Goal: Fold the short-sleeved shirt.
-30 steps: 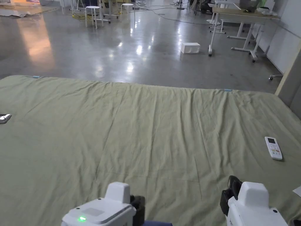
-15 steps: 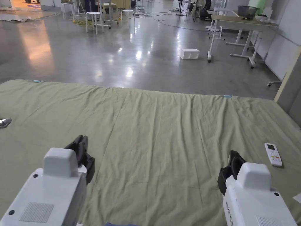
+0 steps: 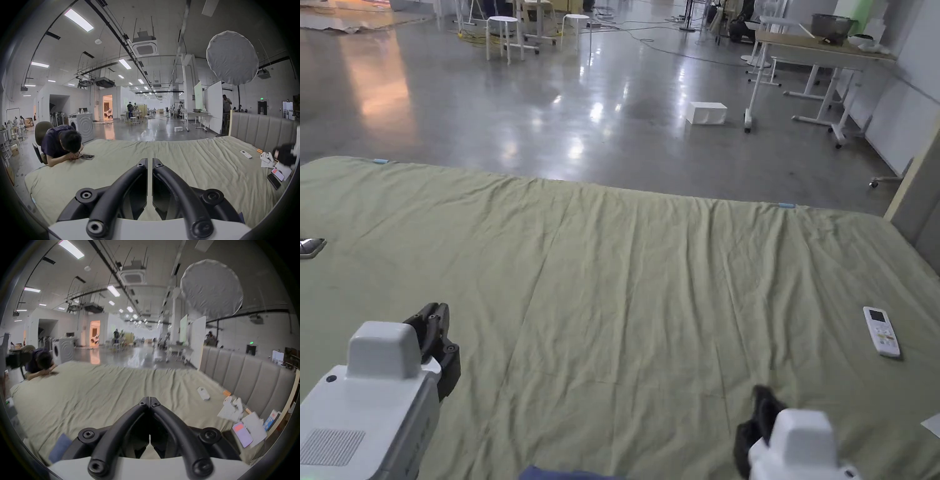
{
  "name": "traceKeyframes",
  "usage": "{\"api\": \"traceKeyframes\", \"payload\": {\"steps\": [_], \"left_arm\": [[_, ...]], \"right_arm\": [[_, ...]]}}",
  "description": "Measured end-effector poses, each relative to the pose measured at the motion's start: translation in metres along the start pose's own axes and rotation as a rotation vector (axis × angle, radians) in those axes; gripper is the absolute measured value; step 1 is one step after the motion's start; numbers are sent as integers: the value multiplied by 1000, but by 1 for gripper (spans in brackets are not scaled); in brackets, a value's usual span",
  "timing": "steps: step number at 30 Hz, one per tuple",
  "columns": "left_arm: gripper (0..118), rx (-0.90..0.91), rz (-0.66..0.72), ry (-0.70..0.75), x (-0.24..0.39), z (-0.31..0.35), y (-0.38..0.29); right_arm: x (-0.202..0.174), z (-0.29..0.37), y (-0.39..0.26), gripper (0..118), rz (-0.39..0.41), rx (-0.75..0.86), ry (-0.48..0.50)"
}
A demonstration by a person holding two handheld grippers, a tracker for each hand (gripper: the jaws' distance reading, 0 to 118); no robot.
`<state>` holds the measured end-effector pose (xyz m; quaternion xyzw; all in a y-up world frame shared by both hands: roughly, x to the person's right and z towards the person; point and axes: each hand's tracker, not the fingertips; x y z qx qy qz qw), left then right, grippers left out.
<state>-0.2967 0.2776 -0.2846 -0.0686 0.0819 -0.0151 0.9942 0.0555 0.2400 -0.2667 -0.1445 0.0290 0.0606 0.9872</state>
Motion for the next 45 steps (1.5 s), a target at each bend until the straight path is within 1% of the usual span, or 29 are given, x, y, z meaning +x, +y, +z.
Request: {"api": "traceKeyframes", "payload": {"steps": [2, 4, 6, 8, 11, 13, 14, 17, 19, 20, 22, 24, 25, 27, 28, 29, 30, 31, 38, 41, 43, 45], "left_arm": [[5, -25, 5, 3, -2, 1, -8], [5, -51, 14, 1, -4, 4, -15], [5, -89, 44, -10, -9, 8, -23], [5, -119, 52, -16, -14, 12, -30], [5, -173, 69, -19, -21, 18, -41], [5, -228, 100, -32, -26, 22, -52], [5, -260, 116, -52, -28, 23, -58], [5, -372, 137, -110, -30, 24, -74], [5, -459, 162, -153, -31, 21, -83], [5, -504, 175, -175, -32, 20, -88], [5, -572, 251, -270, -33, 15, -96], [6, -631, 264, -328, -31, 12, -104], [8, -669, 282, -365, -30, 11, -108], [29, -750, 362, -451, -30, 2, -118], [46, -778, 397, -476, -31, -2, -124], [71, -813, 441, -510, -31, -8, -132], [84, -854, 484, -547, -32, -14, -139], [93, -878, 515, -562, -32, -19, -144], [94, -979, 831, -733, -26, -49, -189], [93, -1027, 864, -798, -12, -58, -202], [93, -1054, 877, -810, -2, -65, -210], [92, -1044, 953, -836, 5, -68, -215]], "right_arm": [[-29, 4, -24, 0, 16, -62, 19], [-57, 5, -44, 0, 6, -111, 86], [-83, 5, -66, 0, 25, -155, 144], [-102, 2, -85, 0, 65, -144, 152], [-118, -3, -102, 0, 112, -145, 144], [-120, -12, -111, 0, 107, -178, 135], [-120, -16, -118, 0, 107, -227, 119], [-116, -25, -129, 0, 155, -219, 88], [-114, -26, -132, 0, 212, -201, 64], [-112, -27, -134, 0, 216, -196, 60], [-109, -31, -136, 0, 221, -203, 50], [-103, -32, -140, 0, 212, -211, 35], [-101, -33, -142, 0, 213, -214, 24], [-97, -34, -145, 0, 198, -231, 25], [-97, -34, -145, 0, 201, -230, 28], [-98, -33, -145, 0, 210, -226, 28], [-99, -33, -145, 0, 218, -221, 33], [-99, -32, -145, 0, 221, -220, 34], [-95, -33, -146, 0, 201, -227, 40], [-94, -33, -146, 0, 192, -230, 45], [-93, -34, -146, 0, 186, -230, 50], [-91, -34, -145, 0, 174, -236, 54]]}}
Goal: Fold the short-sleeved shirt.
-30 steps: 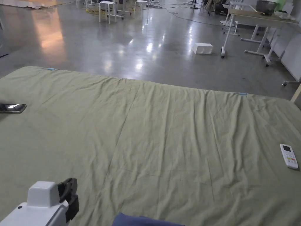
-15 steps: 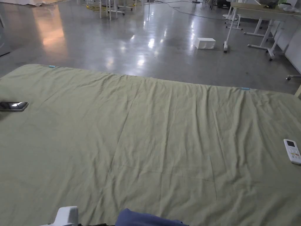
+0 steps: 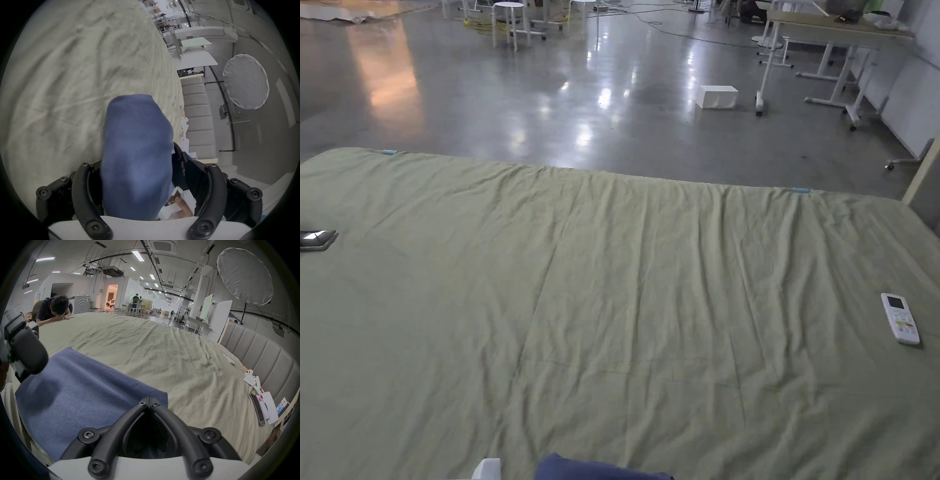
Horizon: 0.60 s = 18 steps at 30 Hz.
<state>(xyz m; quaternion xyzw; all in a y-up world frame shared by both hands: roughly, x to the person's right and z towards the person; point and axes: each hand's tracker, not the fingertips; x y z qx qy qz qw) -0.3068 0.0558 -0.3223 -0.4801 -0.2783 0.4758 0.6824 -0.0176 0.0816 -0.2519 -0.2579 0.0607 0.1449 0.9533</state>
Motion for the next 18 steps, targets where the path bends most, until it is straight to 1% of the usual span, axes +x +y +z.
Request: {"api": "traceKeyframes", "payload": {"steps": [1, 3, 4, 5, 6, 7, 9, 11, 13, 15, 18], "left_arm": [[92, 2, 13, -40, -1, -4, 1], [90, 8, 25, -47, -3, -11, 4], [84, 8, 15, -32, -2, -10, 6], [72, -1, -16, 6, -4, -10, 9], [57, -3, -31, 41, -4, -9, 10], [47, -7, -42, 74, -2, -9, 9], [41, -11, -30, 44, -2, -9, 8], [27, -2, -36, 40, 3, -5, 9], [23, 4, -54, 39, 10, -3, 8], [22, 2, -56, 23, 20, 0, 5], [21, -13, -36, 22, 32, 6, 5]], "right_arm": [[1, 0, 0, 0, -7, -1, 2], [2, 0, 0, 0, -16, -8, -1], [3, 0, 0, 0, -24, -10, 0], [4, 0, -1, 0, -27, -11, 0], [4, 0, 0, 0, -28, -11, 0], [4, 0, -1, 0, -28, -11, 2], [4, 0, -1, 0, -25, -8, 7], [5, -1, -2, 0, -23, -4, 9], [5, -1, -2, 0, -28, -5, 5], [6, -2, -2, 0, -30, -7, 0], [2, -2, -1, 0, 20, 9, 1]]}}
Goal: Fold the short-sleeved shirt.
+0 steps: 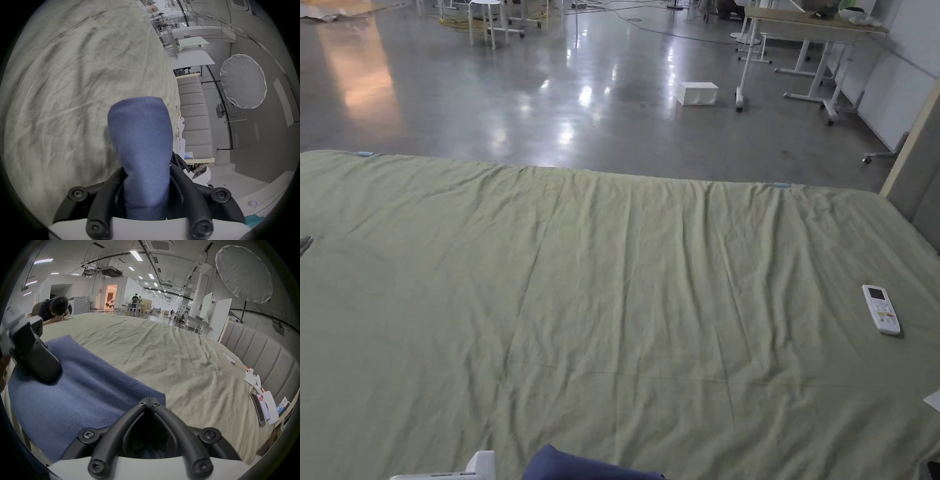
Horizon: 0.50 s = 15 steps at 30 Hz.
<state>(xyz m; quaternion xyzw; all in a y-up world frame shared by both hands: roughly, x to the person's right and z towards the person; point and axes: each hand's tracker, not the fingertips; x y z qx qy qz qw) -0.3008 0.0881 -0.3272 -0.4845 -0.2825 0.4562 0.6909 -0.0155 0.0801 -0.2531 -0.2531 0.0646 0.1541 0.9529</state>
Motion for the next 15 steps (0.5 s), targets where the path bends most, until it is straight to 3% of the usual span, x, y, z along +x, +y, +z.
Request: {"api": "traceKeyframes", "payload": {"steps": [4, 9, 15], "left_arm": [[21, -4, 3, -5, 6, 18, 7], [21, 36, 34, -29, 12, 70, 26], [21, 135, -4, 104, -8, 160, 63]], "right_arm": [[4, 7, 10, 0, -42, 16, 30], [19, 20, 45, 0, -17, 147, 6], [65, 20, 95, 0, -54, 243, -27]]}}
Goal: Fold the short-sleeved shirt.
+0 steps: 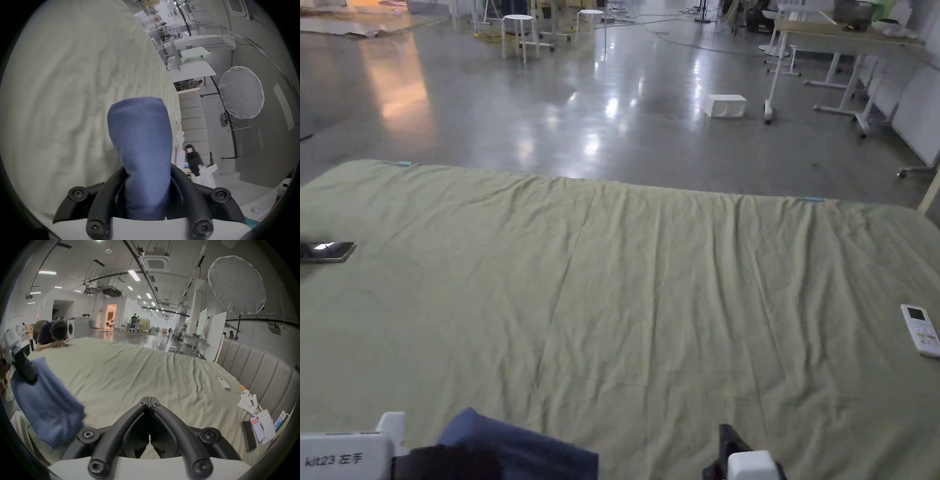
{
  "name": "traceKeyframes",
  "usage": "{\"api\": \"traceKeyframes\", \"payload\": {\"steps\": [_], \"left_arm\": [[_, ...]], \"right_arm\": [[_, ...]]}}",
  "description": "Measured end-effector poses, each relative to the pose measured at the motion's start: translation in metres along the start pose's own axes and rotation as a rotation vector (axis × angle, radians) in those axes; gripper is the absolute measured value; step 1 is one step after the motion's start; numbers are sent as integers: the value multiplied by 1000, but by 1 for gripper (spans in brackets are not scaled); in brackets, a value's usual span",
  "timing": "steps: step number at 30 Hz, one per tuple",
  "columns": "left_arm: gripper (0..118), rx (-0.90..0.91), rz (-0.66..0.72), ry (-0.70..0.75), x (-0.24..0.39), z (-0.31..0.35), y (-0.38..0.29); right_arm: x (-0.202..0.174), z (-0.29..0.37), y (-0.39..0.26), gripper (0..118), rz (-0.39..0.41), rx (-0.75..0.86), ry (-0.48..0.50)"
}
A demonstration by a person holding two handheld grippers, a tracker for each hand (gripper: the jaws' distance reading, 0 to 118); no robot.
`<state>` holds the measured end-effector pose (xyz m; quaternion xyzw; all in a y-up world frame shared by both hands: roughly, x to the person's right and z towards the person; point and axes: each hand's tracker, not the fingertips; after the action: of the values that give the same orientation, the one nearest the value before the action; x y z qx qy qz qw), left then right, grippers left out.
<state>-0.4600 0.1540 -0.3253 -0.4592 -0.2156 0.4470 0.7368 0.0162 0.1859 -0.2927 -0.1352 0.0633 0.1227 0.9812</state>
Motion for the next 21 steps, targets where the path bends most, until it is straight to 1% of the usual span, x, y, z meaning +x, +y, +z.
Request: {"api": "traceKeyframes", "payload": {"steps": [3, 4, 5, 7, 11, 16, 18, 21], "left_arm": [[21, 32, -14, 100, -6, 36, 15], [21, 48, -12, 145, -11, 52, 23], [21, 53, -13, 181, -16, 66, 32], [21, 71, 28, 248, -20, 89, 44], [21, 94, 21, 376, -32, 133, 70], [21, 91, -32, 526, -27, 161, 84], [21, 92, -60, 592, -26, 170, 91], [21, 111, -100, 692, -20, 183, 99]], "right_arm": [[27, -6, 26, 0, -10, 56, -53], [38, -8, 34, 0, -30, 65, -70], [47, -9, 43, 0, -33, 81, -96], [65, -11, 58, 0, -17, 122, -137], [96, -15, 76, 0, -37, 140, -196], [116, -15, 84, 0, -52, 139, -239], [118, -13, 84, 0, -66, 129, -243], [117, -11, 80, 0, -64, 114, -243]]}}
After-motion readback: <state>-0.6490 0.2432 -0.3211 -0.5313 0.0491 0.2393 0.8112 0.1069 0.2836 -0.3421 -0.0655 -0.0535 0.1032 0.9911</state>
